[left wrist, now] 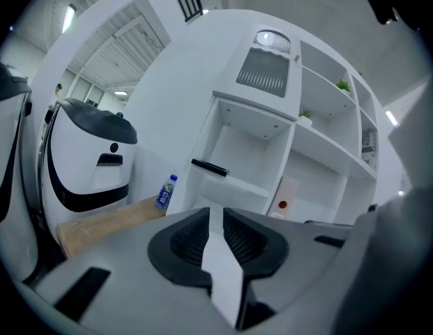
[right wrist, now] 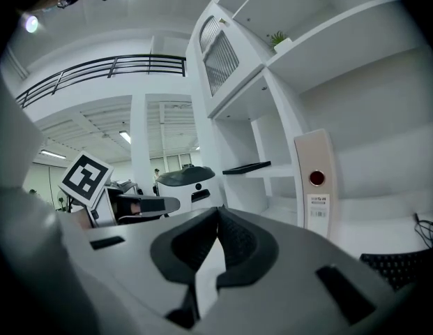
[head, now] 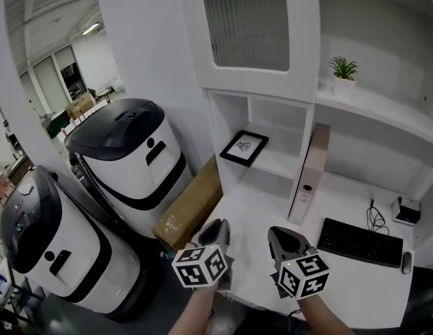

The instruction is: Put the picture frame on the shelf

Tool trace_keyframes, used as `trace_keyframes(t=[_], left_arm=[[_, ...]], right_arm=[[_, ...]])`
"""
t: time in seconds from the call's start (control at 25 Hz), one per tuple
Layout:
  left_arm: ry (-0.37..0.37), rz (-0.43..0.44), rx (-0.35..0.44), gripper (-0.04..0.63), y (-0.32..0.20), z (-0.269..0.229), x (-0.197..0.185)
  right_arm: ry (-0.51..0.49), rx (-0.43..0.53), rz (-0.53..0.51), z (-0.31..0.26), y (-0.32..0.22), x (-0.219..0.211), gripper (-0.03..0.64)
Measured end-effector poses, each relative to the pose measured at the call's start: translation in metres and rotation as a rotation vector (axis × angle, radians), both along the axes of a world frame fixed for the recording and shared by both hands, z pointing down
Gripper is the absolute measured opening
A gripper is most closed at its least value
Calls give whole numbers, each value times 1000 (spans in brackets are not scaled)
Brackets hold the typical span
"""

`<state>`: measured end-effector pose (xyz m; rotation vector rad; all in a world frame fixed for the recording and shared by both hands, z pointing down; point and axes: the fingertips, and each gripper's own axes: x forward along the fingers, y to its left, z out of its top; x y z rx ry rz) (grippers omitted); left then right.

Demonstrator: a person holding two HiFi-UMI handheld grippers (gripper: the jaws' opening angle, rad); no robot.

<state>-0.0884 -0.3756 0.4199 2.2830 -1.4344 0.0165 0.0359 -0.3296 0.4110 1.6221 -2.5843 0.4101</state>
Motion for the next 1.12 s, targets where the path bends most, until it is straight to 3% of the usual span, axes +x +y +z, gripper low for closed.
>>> trace_keyframes(t=[0.28,0.68,1.12], left_arm=[[-121,29,60,44,20,-2,-8],[-137,88,60,26,53,10,-5],[-151,92,91,26,71,4,-9]], right_arm=[[8,-29,31,13,20,2,2],[0,-42,83,22,45,10,2],[-26,-33,106,22,65,12,0]])
